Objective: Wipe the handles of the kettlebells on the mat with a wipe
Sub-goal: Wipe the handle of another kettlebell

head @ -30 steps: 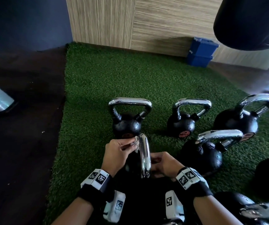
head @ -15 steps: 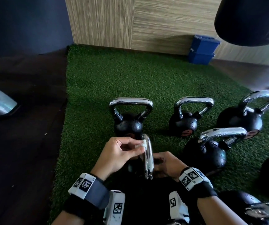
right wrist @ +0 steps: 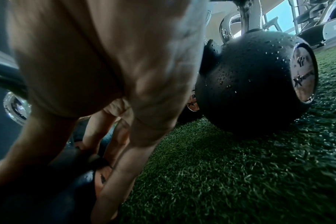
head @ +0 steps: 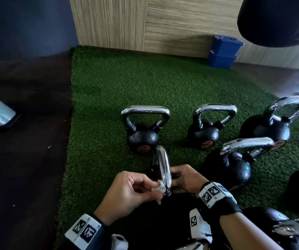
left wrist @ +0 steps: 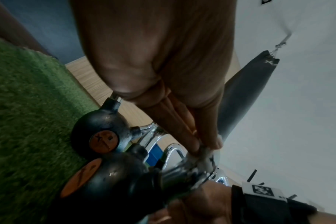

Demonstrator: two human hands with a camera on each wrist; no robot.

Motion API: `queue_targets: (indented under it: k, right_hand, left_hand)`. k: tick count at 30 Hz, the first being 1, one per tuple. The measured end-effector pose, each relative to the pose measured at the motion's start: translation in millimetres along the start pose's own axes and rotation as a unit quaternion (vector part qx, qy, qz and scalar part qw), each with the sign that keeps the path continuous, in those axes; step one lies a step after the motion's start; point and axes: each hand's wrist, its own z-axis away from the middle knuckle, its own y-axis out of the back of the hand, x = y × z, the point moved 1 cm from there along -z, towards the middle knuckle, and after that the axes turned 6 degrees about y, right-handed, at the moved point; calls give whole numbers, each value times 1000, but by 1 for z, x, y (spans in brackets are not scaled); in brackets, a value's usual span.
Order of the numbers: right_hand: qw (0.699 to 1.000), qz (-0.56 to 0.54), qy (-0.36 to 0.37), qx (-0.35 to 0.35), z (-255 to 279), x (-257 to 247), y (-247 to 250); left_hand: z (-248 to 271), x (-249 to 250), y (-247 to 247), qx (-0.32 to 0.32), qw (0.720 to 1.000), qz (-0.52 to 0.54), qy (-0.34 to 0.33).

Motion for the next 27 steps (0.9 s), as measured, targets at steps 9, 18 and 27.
queue_targets:
  k: [9,18,27]
  right_hand:
    - [996,79,-46,8,-4,-8,3]
    - [889,405,101,188,18,-94,29]
    - [900,268,302,165,43,-149,-17]
  left_hand:
    - [3,-18,-7,47,995,-85,-6]
    - [-18,17,20,100,981,164,11]
    - [-42,57,18,78,972,221,12]
